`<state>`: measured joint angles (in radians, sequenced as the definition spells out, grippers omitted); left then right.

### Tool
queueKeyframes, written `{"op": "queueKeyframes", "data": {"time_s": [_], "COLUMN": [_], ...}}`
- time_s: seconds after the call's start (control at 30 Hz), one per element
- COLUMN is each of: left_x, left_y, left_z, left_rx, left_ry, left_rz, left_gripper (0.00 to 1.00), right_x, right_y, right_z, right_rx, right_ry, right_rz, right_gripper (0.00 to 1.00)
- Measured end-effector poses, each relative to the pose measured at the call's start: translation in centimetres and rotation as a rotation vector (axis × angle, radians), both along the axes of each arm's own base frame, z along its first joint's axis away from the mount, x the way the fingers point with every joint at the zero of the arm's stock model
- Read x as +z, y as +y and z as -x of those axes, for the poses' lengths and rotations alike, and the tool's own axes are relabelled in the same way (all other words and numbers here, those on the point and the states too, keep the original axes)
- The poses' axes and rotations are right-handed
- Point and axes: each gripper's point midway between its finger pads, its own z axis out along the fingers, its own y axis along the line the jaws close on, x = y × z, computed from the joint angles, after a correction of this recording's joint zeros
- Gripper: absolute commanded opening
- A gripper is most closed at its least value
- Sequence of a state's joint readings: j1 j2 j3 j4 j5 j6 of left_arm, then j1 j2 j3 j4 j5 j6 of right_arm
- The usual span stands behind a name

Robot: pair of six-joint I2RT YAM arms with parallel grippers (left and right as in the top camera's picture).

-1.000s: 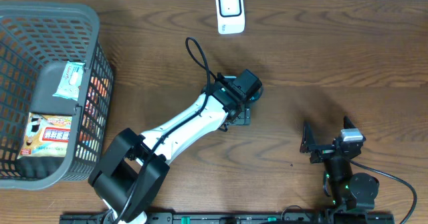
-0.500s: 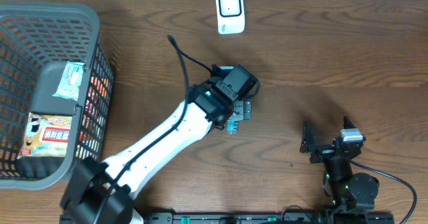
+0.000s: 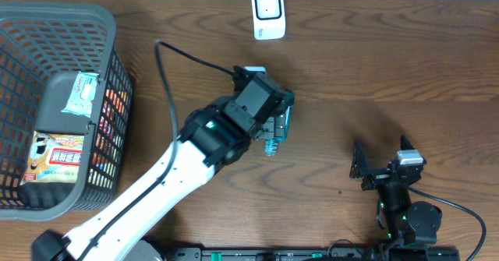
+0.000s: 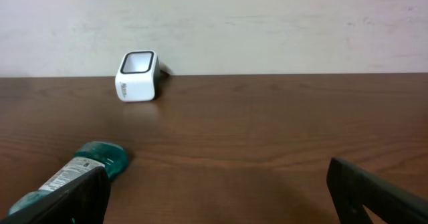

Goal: Scan the item barcode
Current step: 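Release the bottle and withdraw the left gripper to the basket, then reach the left gripper into the basket toward the snack bag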

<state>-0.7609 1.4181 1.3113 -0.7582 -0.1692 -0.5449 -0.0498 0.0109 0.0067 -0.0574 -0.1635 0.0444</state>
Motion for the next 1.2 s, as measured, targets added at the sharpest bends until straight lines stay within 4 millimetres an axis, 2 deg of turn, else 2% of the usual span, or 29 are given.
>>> {"op": "queueKeyframes", "data": {"time_s": [0.17,0.3,0.43,0.5,0.77,0.83,0.93,1.0,1.13,1.2], "left_x": [3.3,6.2,9.0,10.0,16.8,17.7,18.2,17.8,15.3,13.9], "left_y": [2.5,5.3,8.8,10.4,17.9,19.4,22.9,25.7,31.2,33.2], "left_z": [-0.1,-0.2,-0.4,-0.3,-0.8,-0.8,-0.9,-0.7,0.9,1.9], "left_rx": [0.028,0.069,0.127,0.154,0.314,0.353,0.472,0.587,0.855,0.976], "left_ry": [-0.107,-0.188,-0.271,-0.306,-0.499,-0.525,-0.538,-0.516,-0.414,-0.356], "left_rz": [-0.01,-0.004,0.006,0.0,-0.034,-0.049,-0.066,-0.066,-0.038,-0.015], "left_gripper": [0.94,0.94,0.95,1.0,0.98,0.98,0.98,0.98,0.98,0.98], "right_x": [0.0,0.0,0.0,0.0,0.0,0.0,0.0,0.0,0.0,0.0], "right_y": [0.0,0.0,0.0,0.0,0.0,0.0,0.0,0.0,0.0,0.0], "right_z": [0.0,0.0,0.0,0.0,0.0,0.0,0.0,0.0,0.0,0.0], "right_rx": [0.0,0.0,0.0,0.0,0.0,0.0,0.0,0.0,0.0,0.0], "right_ry": [0.0,0.0,0.0,0.0,0.0,0.0,0.0,0.0,0.0,0.0], "right_rz": [0.0,0.0,0.0,0.0,0.0,0.0,0.0,0.0,0.0,0.0], "right_gripper": [0.99,0.99,0.99,0.99,0.99,0.99,0.99,0.99,0.99,0.99]}}
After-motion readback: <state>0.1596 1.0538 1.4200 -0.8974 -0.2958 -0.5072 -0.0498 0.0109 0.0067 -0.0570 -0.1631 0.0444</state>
